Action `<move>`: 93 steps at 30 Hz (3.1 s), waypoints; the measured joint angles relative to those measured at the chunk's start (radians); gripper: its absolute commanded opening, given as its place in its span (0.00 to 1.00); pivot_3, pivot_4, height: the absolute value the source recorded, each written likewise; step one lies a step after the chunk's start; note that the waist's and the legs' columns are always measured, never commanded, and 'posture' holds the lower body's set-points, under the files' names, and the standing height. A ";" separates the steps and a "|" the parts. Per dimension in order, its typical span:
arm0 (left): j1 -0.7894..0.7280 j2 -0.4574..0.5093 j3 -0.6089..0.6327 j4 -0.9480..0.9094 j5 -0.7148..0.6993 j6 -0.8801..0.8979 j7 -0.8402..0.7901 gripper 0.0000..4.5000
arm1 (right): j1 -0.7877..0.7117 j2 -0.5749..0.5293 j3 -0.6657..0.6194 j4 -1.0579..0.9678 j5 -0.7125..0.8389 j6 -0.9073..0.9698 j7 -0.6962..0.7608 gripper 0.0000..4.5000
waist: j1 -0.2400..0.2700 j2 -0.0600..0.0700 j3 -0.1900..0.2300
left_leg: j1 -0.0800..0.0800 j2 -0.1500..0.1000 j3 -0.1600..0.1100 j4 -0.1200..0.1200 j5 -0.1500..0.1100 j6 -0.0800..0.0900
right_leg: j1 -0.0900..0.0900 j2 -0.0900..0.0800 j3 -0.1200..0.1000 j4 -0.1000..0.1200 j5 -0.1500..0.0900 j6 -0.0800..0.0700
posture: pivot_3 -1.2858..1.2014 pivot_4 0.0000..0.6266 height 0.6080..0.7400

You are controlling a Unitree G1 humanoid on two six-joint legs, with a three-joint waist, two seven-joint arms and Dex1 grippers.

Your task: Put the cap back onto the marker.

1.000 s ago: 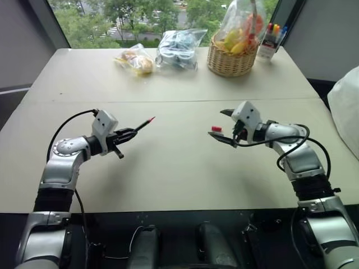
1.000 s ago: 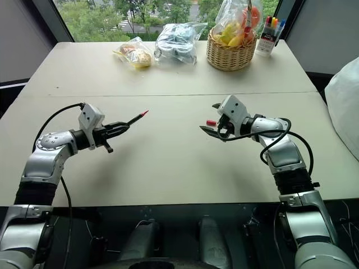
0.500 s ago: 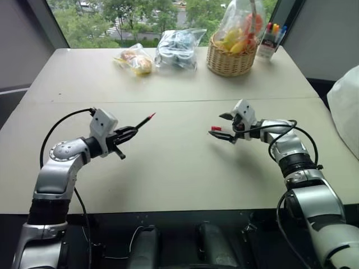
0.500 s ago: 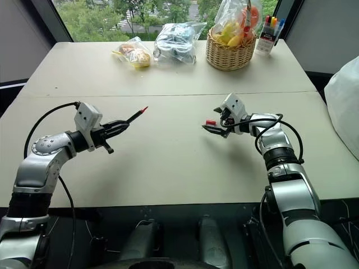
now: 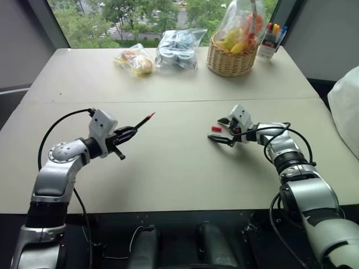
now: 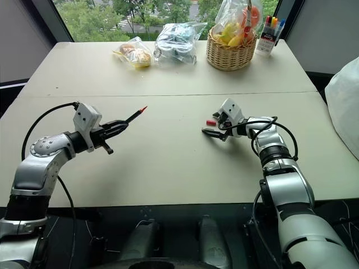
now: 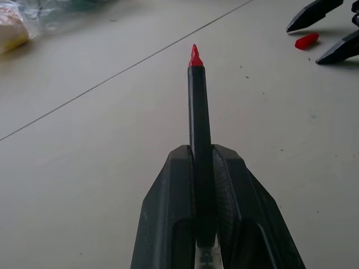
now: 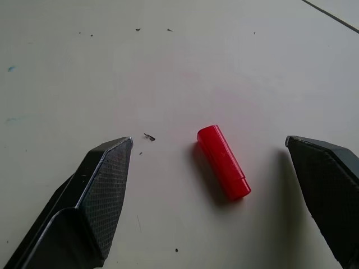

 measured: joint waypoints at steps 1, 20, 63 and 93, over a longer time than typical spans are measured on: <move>0.000 0.000 0.000 0.000 0.000 0.000 0.000 0.02 | 0.000 0.000 -0.001 0.005 -0.002 -0.003 0.000 1.00 | 0.000 0.000 0.000 | 0.000 0.000 0.000 0.000 0.000 0.000 | 0.000 0.000 0.000 0.000 0.000 0.000 | 0.52 0.24 1.00; -0.004 0.000 -0.017 0.000 0.002 -0.005 0.008 0.00 | -0.003 -0.003 -0.011 0.026 -0.034 -0.028 0.015 0.01 | 0.003 0.000 0.000 | 0.001 0.000 0.000 0.001 0.000 0.000 | 0.002 0.000 0.000 0.000 0.000 0.000 | 0.52 0.24 1.00; -0.240 -0.002 -0.242 0.356 0.131 -0.442 -0.329 0.00 | 0.167 -0.013 0.165 -0.782 -0.081 0.133 0.067 0.01 | 0.003 0.001 0.000 | -0.001 0.000 0.000 0.000 0.000 0.000 | -0.001 0.001 0.000 0.001 0.000 0.000 | 0.52 0.24 1.00; -0.239 -0.020 -0.244 0.343 0.131 -0.442 -0.336 0.00 | 0.143 -0.019 0.165 -0.729 -0.097 0.103 0.061 0.01 | 0.003 0.001 0.000 | -0.001 0.000 0.000 0.000 0.000 0.000 | -0.002 0.001 0.000 0.001 0.000 0.000 | 0.52 0.24 1.00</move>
